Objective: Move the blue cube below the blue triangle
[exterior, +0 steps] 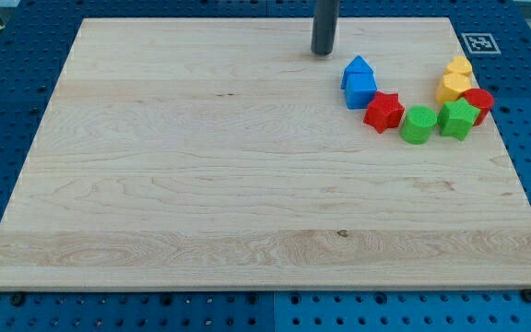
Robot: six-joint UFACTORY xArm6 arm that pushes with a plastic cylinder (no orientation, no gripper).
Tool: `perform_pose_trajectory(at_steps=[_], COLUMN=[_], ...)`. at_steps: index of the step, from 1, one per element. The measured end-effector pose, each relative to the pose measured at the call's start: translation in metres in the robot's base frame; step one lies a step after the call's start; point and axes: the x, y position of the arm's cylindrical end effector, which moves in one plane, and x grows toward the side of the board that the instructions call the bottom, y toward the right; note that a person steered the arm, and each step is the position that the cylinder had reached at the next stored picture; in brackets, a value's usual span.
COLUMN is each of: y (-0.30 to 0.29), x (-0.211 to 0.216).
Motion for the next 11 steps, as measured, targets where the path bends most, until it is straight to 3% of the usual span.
perform_pose_trajectory(at_steps=[1,3,4,6,8,10,11], y=[0.067,0.113,0.088,-0.018,0.058,0.058,0.030], x=[-0.007,0.058,0.086,0.087,0.087,0.133,0.133])
